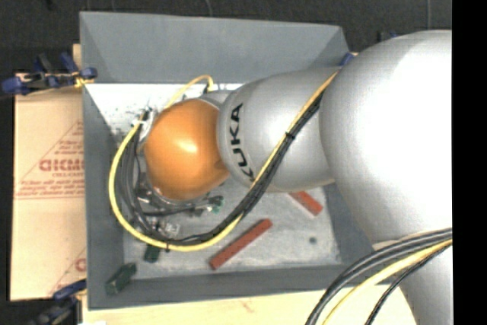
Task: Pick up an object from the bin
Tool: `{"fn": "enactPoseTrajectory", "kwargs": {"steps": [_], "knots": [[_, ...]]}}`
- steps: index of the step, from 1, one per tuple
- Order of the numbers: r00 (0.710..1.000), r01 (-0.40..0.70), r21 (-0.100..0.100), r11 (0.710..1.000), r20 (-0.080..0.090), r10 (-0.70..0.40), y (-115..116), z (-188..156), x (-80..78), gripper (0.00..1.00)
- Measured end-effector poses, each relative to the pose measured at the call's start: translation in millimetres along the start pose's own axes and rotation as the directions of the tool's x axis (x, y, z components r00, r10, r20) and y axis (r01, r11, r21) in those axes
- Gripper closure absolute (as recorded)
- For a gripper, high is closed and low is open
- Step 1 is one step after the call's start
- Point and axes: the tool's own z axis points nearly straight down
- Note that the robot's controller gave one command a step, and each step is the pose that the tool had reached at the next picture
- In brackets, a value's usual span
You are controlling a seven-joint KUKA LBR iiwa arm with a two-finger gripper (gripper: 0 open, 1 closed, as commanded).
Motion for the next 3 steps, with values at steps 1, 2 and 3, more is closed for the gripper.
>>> {"fn": "enactPoseTrajectory", "kwargs": {"steps": [1, 2, 3], "knots": [[1.000, -0.001, -0.001, 1.000, -0.001, 0.001, 0.6, -3.1, 0.6, 1.00], [1.000, -0.002, -0.006, 1.000, -0.008, 0.002, 1.8, -19.0, 2.2, 1.00], [1.000, -0.003, 0.000, 1.000, -0.003, 0.003, 0.3, -41.9, 1.0, 1.00]]}}
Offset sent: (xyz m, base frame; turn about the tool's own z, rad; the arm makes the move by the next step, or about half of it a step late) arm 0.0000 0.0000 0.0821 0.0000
